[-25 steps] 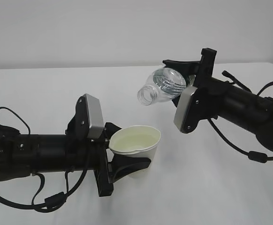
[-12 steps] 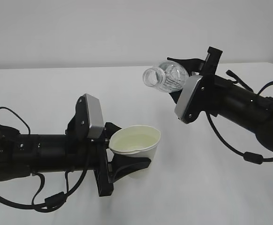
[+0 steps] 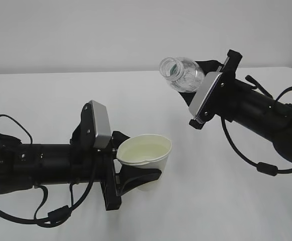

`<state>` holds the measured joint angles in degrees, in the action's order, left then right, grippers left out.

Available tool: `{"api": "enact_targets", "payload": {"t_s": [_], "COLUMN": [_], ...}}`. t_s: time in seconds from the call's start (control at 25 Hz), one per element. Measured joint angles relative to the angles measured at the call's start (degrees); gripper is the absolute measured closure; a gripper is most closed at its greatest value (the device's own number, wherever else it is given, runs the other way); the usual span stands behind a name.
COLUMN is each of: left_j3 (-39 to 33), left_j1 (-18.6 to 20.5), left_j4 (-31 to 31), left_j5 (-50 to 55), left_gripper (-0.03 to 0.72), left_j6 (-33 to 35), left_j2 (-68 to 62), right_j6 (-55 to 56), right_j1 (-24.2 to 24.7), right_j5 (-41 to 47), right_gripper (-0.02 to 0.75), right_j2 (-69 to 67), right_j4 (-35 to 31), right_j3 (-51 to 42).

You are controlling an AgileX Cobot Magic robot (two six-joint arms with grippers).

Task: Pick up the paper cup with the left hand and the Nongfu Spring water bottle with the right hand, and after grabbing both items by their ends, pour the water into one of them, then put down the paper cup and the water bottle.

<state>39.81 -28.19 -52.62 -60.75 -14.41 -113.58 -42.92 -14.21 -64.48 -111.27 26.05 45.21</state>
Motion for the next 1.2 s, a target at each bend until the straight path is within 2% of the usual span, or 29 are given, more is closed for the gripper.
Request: {"api": "enact_targets", "payload": {"t_s": [1.2], "left_j3": [0.0], "left_j1": [0.0], "left_j4": [0.0], "left_j5": [0.3], "left_gripper": [0.268], "left_j6": [0.0], "left_j2": [0.0], "right_j6": [16.3], "right_j1": [0.0], "right_j5": [0.0], "right_gripper": [0.328], "right_j2": [0.0], "right_j4": [-5.3], "right_j3": [0.0]}}
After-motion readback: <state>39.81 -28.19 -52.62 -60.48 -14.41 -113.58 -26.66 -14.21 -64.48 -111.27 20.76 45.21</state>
